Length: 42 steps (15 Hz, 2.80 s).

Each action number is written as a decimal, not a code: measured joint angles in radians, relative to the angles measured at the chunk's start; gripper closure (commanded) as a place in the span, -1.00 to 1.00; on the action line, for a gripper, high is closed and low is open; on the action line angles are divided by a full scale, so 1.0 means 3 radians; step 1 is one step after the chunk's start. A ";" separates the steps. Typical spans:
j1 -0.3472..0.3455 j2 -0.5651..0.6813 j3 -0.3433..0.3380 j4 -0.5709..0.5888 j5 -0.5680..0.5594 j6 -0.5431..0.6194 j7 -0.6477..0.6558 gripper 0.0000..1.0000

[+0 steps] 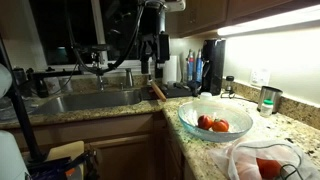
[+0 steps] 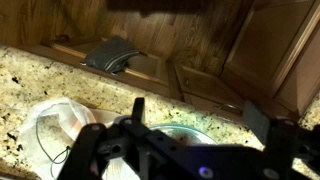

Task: Take the peach out of the carrier bag and place it inside the glass bowl

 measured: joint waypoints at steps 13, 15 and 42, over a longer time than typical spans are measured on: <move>0.0000 0.0000 0.0000 0.0000 0.0000 0.0000 0.0000 -1.00; 0.0000 0.0000 0.0000 0.0000 0.0000 0.0000 0.0000 -1.00; -0.0173 0.0166 -0.0038 0.0005 -0.0116 0.0382 0.0177 -1.00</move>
